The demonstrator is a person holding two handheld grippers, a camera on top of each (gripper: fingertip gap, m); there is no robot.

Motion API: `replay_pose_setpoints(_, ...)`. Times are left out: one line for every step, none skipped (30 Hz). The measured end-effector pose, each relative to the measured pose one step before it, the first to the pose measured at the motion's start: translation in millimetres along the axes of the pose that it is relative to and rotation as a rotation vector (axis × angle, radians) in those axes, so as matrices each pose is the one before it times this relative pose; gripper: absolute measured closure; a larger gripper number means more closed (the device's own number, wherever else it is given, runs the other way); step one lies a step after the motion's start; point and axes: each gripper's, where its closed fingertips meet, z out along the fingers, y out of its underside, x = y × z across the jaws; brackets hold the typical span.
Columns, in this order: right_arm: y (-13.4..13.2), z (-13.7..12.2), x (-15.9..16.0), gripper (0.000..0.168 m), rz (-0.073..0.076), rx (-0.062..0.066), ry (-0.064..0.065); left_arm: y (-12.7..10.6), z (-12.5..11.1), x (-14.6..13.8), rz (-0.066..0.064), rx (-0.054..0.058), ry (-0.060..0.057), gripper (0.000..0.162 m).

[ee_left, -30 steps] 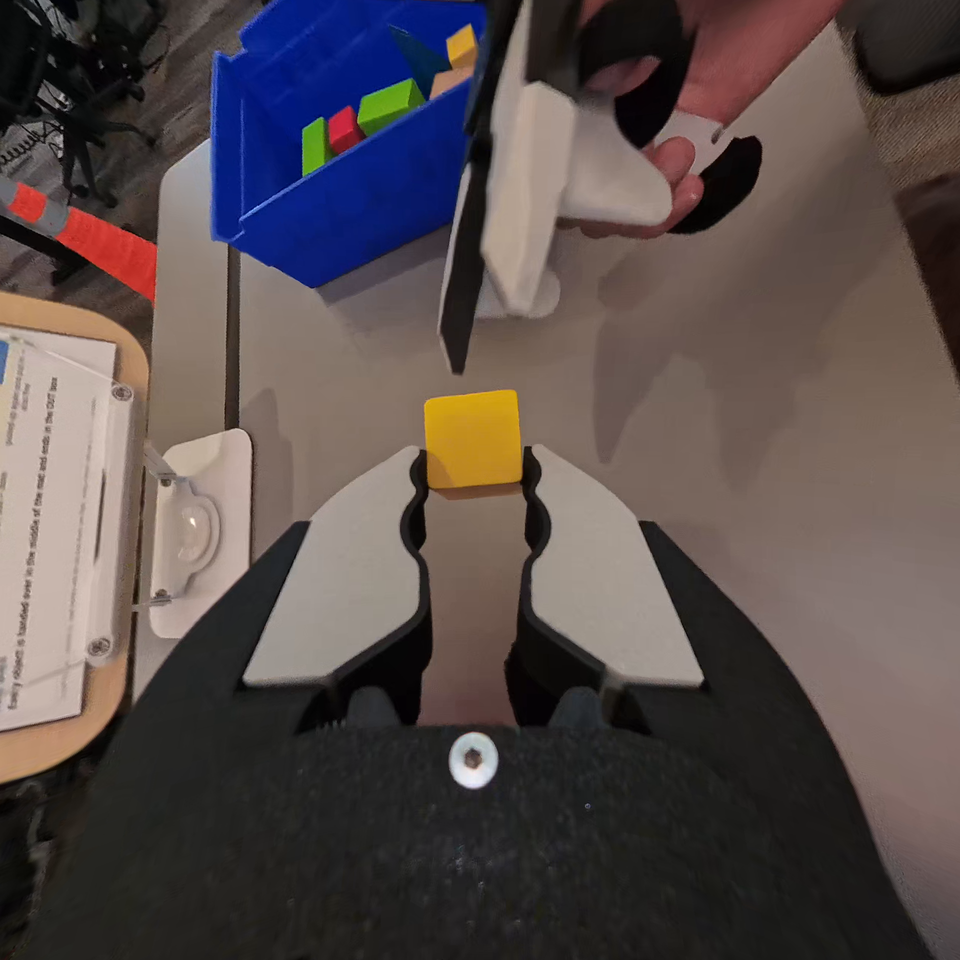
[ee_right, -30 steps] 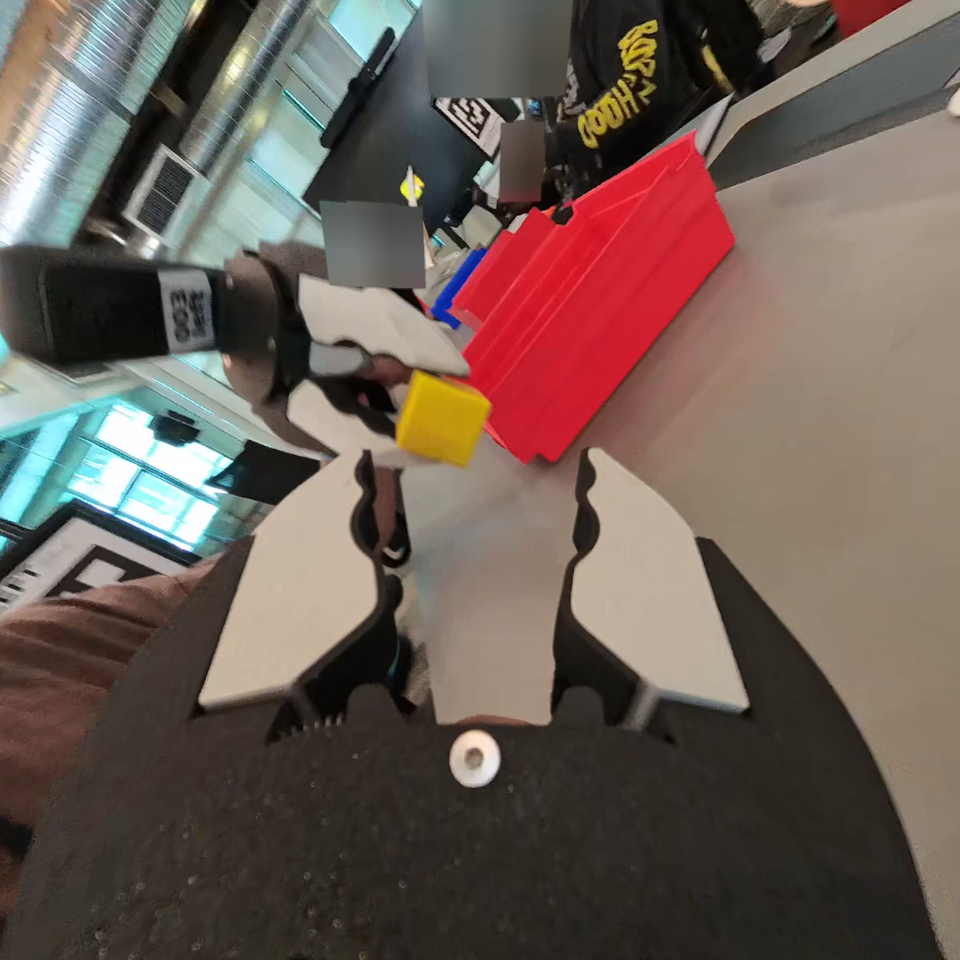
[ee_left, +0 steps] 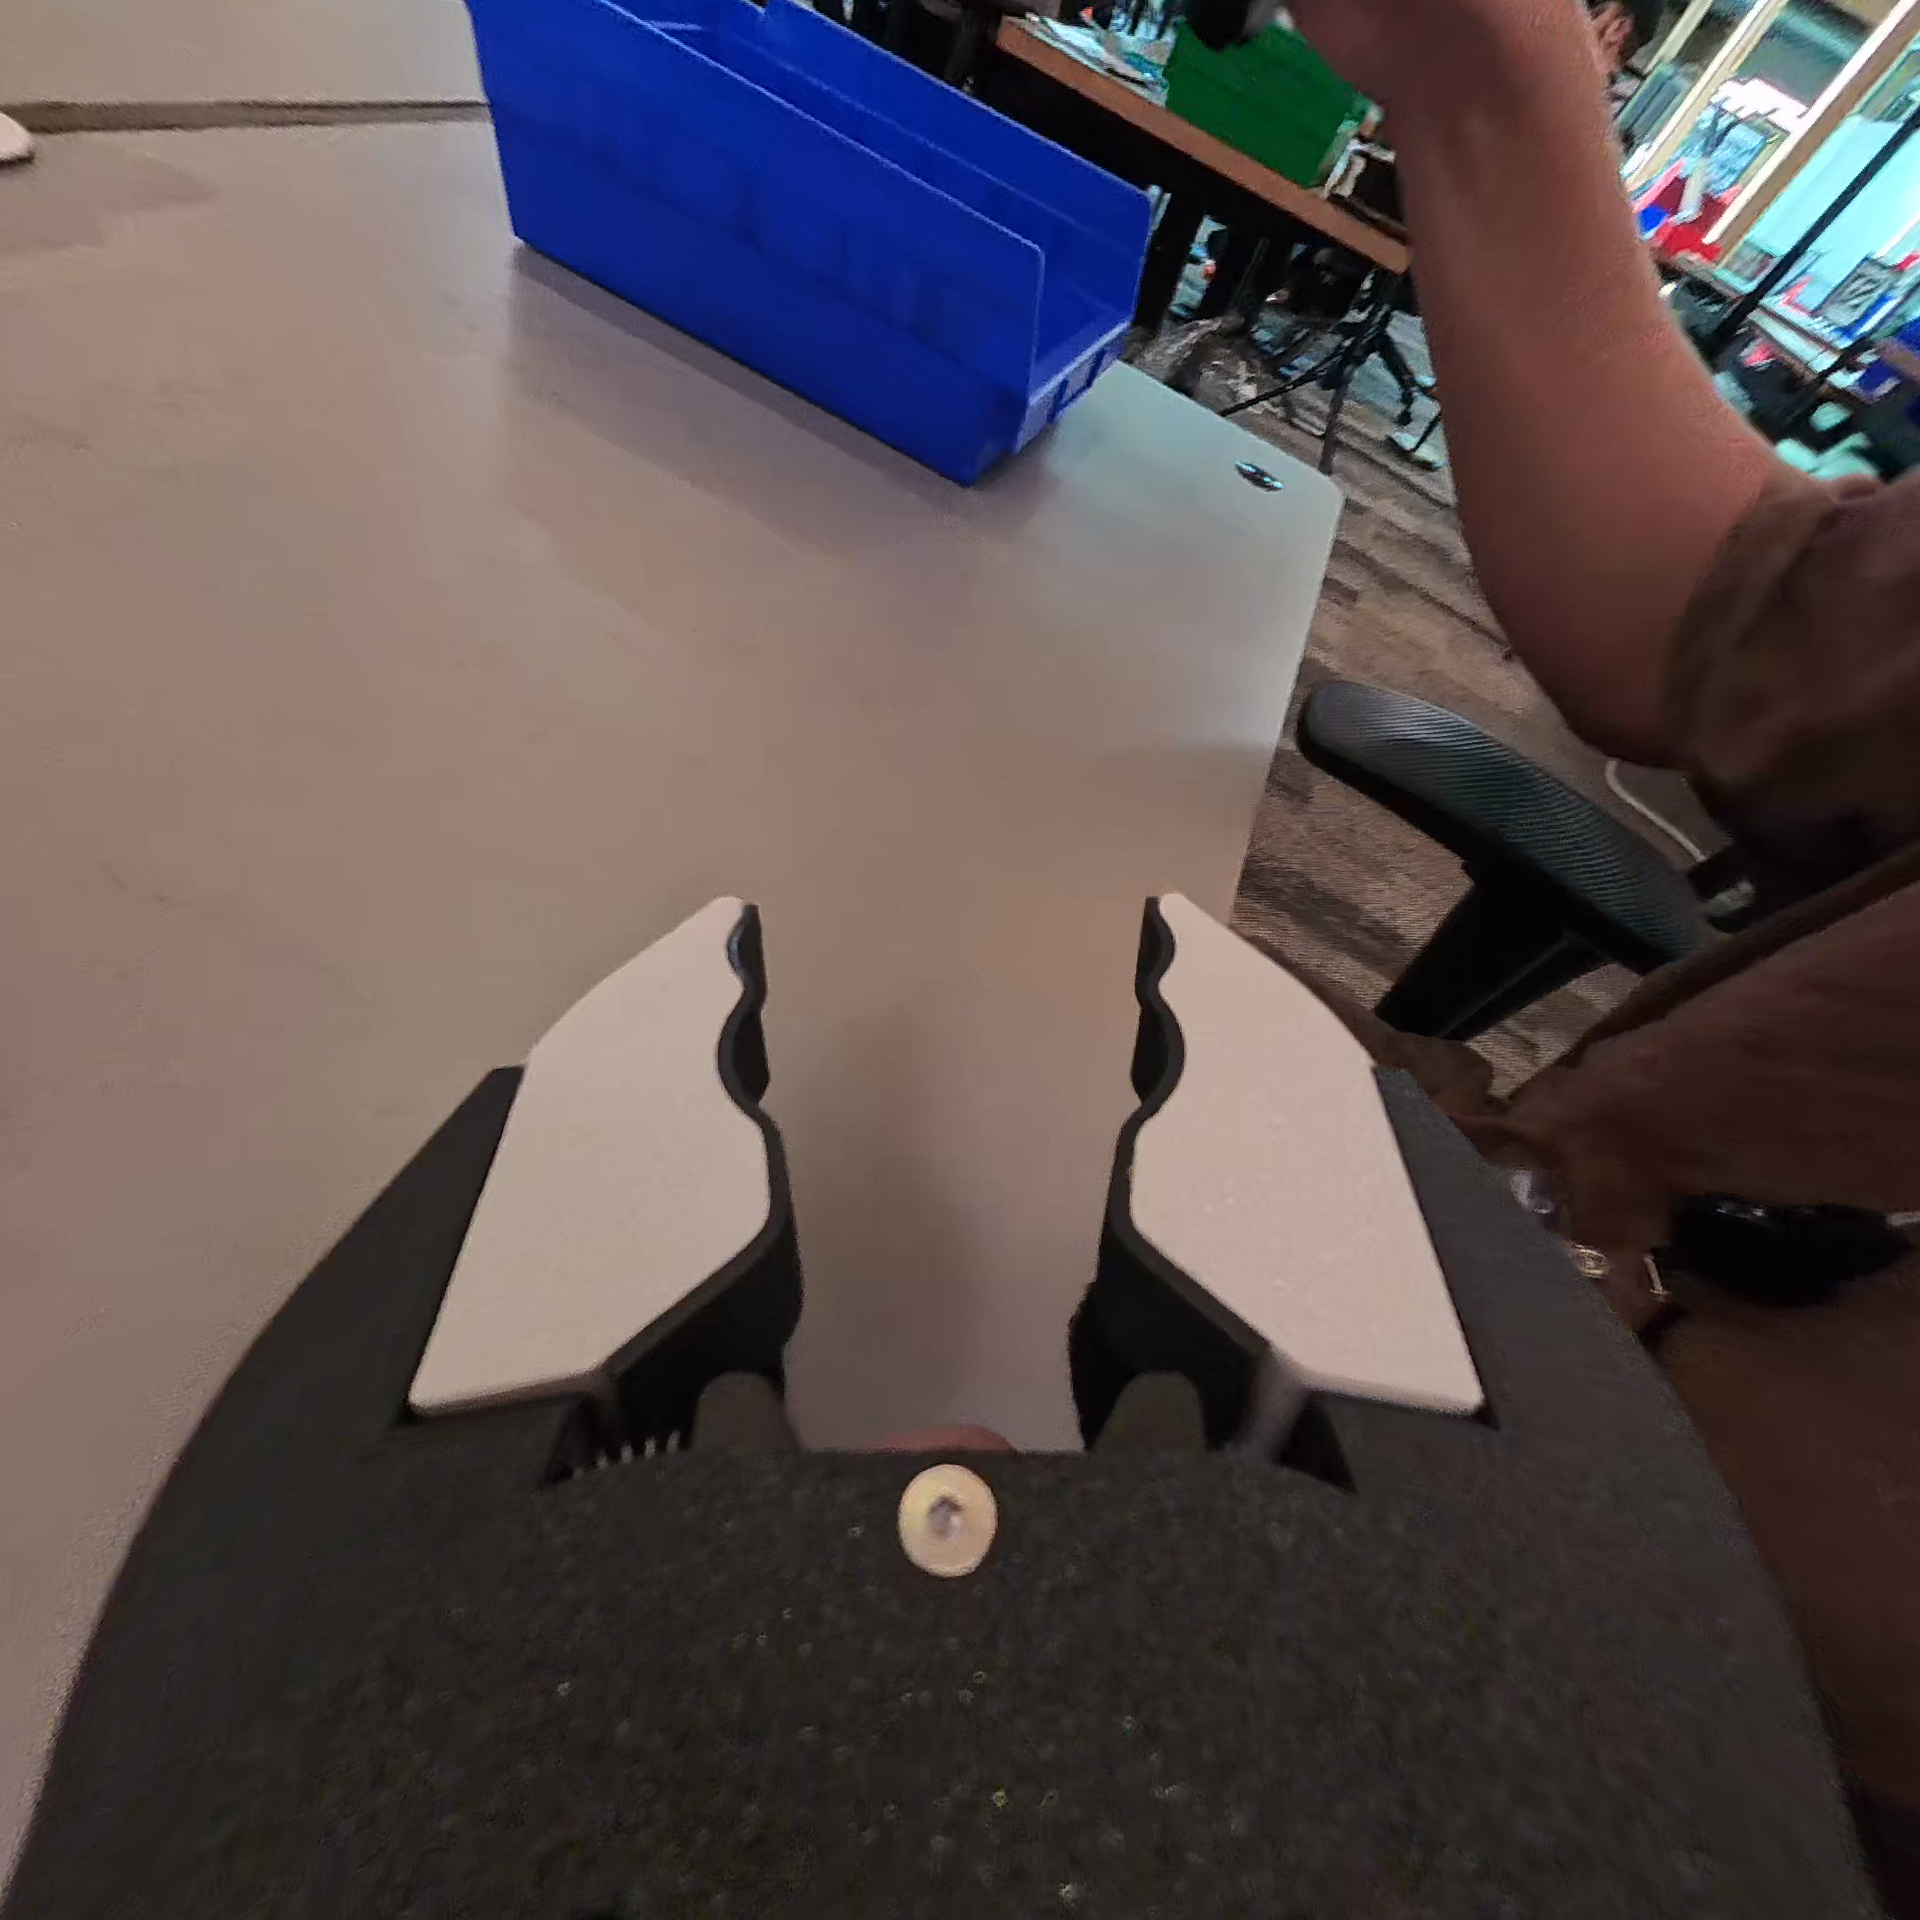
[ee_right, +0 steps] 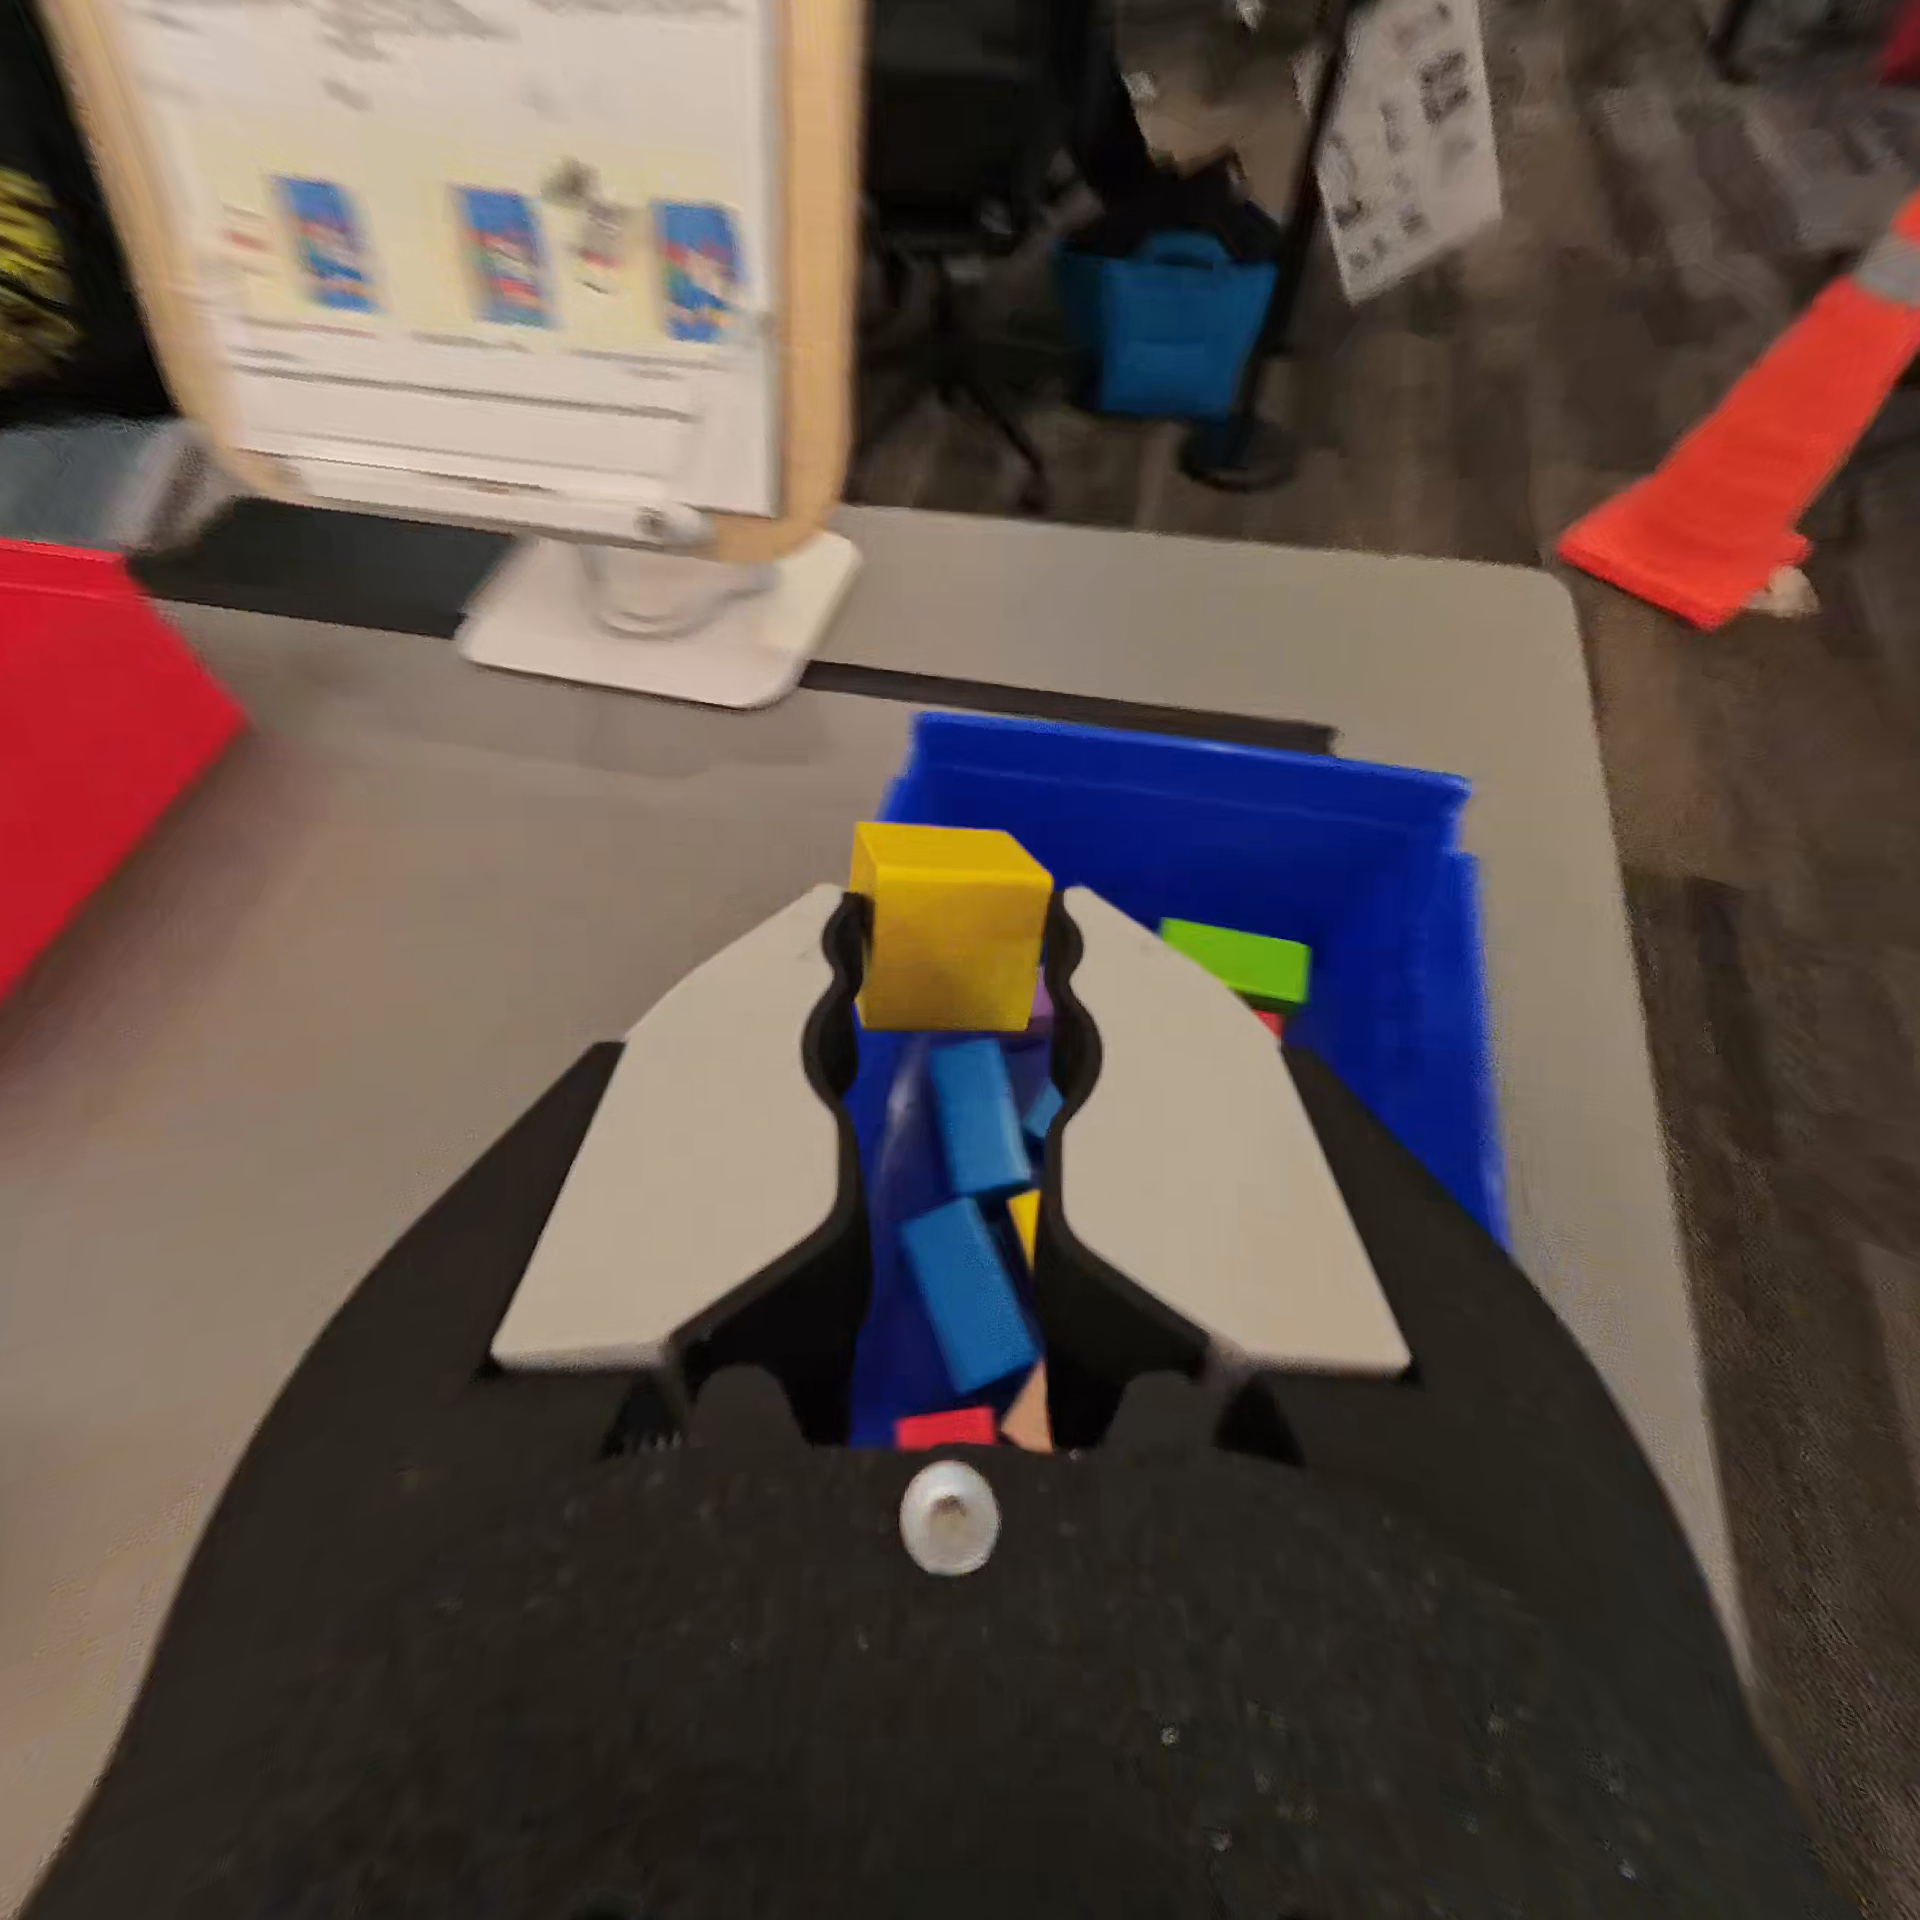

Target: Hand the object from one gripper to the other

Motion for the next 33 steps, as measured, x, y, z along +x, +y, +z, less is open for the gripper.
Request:
replay_pose_setpoints(2.43,13.39,17.22,0.135,0.0093,-0.0610,0.0336,1.22,0.33,1.11,-0.0083,-0.0014,0.0117,0.094)
replay_pose_setpoints(2.40,15.88,13.34,0.135,0.0014,-0.0619,0.0208,1.99,0.12,-0.08,-0.0038,-0.0057,0.0025,0.095)
replay_pose_setpoints(2.62,17.32,11.09,0.135,0.0023,-0.0601,0.0166,2.65,-0.14,-0.64,-0.0004,-0.0120,-0.0030,0.095)
replay_pose_setpoints(3.12,18.34,8.27,0.135,0.0034,-0.0648,0.0086,1.66,-0.74,-0.89,0.0041,-0.0086,-0.0078,0.096)
replay_pose_setpoints(3.81,18.67,4.07,0.135,0.0129,-0.0717,-0.0103,-0.20,-1.25,-0.29,0.0088,0.0014,-0.0066,0.096)
replay_pose_setpoints(5.14,18.08,1.72,0.135,0.0205,-0.0804,-0.0123,-1.17,-1.18,0.26,0.0092,0.0042,-0.0030,0.096)
replay_pose_setpoints(4.72,16.63,-0.86,0.135,0.0098,-0.0827,-0.0110,-1.09,-1.17,-0.22,0.0070,-0.0005,-0.0046,0.096)
replay_pose_setpoints(2.46,15.04,-1.98,0.135,-0.0106,-0.0653,-0.0061,-1.39,-1.18,-0.75,0.0060,0.0019,-0.0081,0.096)
replay_pose_setpoints(0.93,13.21,1.73,0.135,-0.0200,-0.0512,0.0241,-1.60,-1.17,-0.47,0.0053,0.0079,-0.0050,0.096)
replay_pose_setpoints(0.27,10.39,5.33,0.135,-0.0274,-0.0475,0.0506,-0.36,-0.65,-0.32,0.0014,0.0036,-0.0007,0.096)
replay_pose_setpoints(-0.45,7.18,7.05,0.135,-0.0254,-0.0388,0.0547,1.36,-0.18,-0.80,-0.0035,-0.0054,-0.0015,0.096)
replay_pose_setpoints(-1.21,4.99,7.48,0.135,-0.0091,-0.0261,0.0471,2.03,0.08,-1.36,-0.0065,-0.0080,-0.0036,0.097)
replay_pose_setpoints(-0.31,4.24,5.28,0.134,0.0026,-0.0249,0.0234,1.94,0.17,-0.90,-0.0079,-0.0060,-0.0018,0.097)
replay_pose_setpoints(1.96,4.68,2.89,0.134,0.0083,-0.0358,0.0021,1.84,0.31,0.03,-0.0086,-0.0050,0.0034,0.097)
replay_pose_setpoints(2.89,4.83,2.39,0.134,0.0054,-0.0405,-0.0001,1.60,0.13,0.51,-0.0069,-0.0042,0.0054,0.097)
replay_pose_setpoints(2.71,4.55,2.44,0.135,0.0029,-0.0325,0.0010,1.07,0.13,0.81,-0.0022,-0.0020,0.0048,0.096)
replay_pose_setpoints(3.21,4.27,2.61,0.135,0.0076,-0.0324,0.0024,0.84,0.23,0.51,0.0019,-0.0034,0.0017,0.096)
replay_pose_setpoints(3.24,3.70,1.84,0.134,0.0062,-0.0284,-0.0007,0.80,0.16,0.03,0.0046,-0.0053,-0.0023,0.096)
replay_pose_setpoints(0.57,1.10,2.43,0.134,0.0022,-0.0079,0.0056,0.41,0.05,0.22,0.0064,-0.0042,-0.0029,0.096)
replay_pose_setpoints(-1.27,0.44,1.20,0.134,-0.0029,0.0018,0.0006,0.22,0.14,0.38,0.0066,-0.0034,-0.0027,0.096)
replay_pose_setpoints(-2.99,0.67,0.12,0.135,-0.0137,0.0165,0.0003,0.30,0.05,0.36,0.0057,-0.0026,-0.0035,0.096)
replay_pose_setpoints(-1.58,0.80,1.48,0.135,-0.0148,0.0111,0.0135,0.37,0.15,0.18,0.0050,-0.0025,-0.0034,0.096)
replay_pose_setpoints(0.04,0.67,2.09,0.135,-0.0102,-0.0034,0.0187,0.71,0.43,0.21,0.0053,-0.0042,-0.0021,0.096)
replay_pose_setpoints(-0.49,0.00,-0.23,0.134,-0.0095,0.0046,0.0059,0.94,0.59,0.08,0.0050,-0.0060,-0.0011,0.096)
replay_pose_setpoints(-1.55,-1.48,-1.35,0.131,-0.0063,0.0176,-0.0020,0.52,0.57,-0.51,0.0042,-0.0035,-0.0045,0.096)
replay_pose_setpoints(-2.78,-5.28,-0.55,0.117,-0.0054,0.0326,0.0026,-0.10,0.00,-1.35,0.0035,0.0016,-0.0097,0.095)
replay_pose_setpoints(-3.31,-11.20,3.02,0.106,0.0008,0.0489,0.0257,0.07,-0.84,-2.18,0.0017,0.0017,-0.0142,0.094)
replay_pose_setpoints(-4.83,-17.54,2.84,0.104,0.0060,0.0748,0.0235,1.29,-2.68,-4.68,-0.0049,-0.0046,-0.0297,0.097)
replay_pose_setpoints(-6.71,-23.50,0.87,0.104,0.0060,0.1018,0.0127,-0.65,-4.58,-5.59,-0.0093,0.0107,-0.0323,0.102)
replay_pose_setpoints(-7.97,-27.92,-1.91,0.106,0.0021,0.1203,0.0023,-4.69,-6.36,-2.68,-0.0041,0.0369,-0.0074,0.102)
replay_pose_setpoints(-7.53,-30.10,-5.42,0.106,-0.0028,0.1264,-0.0094,-8.00,-8.10,-2.57,-0.0067,0.0495,-0.0043,0.100)
replay_pose_setpoints(-6.12,-29.93,-8.15,0.107,-0.0036,0.1220,-0.0172,-10.58,-8.78,-3.68,-0.0021,0.0569,-0.0113,0.095)
replay_pose_setpoints(-2.68,-27.77,-11.23,0.107,-0.0048,0.1036,-0.0296,-10.69,-8.87,-6.58,0.0137,0.0525,-0.0325,0.089)
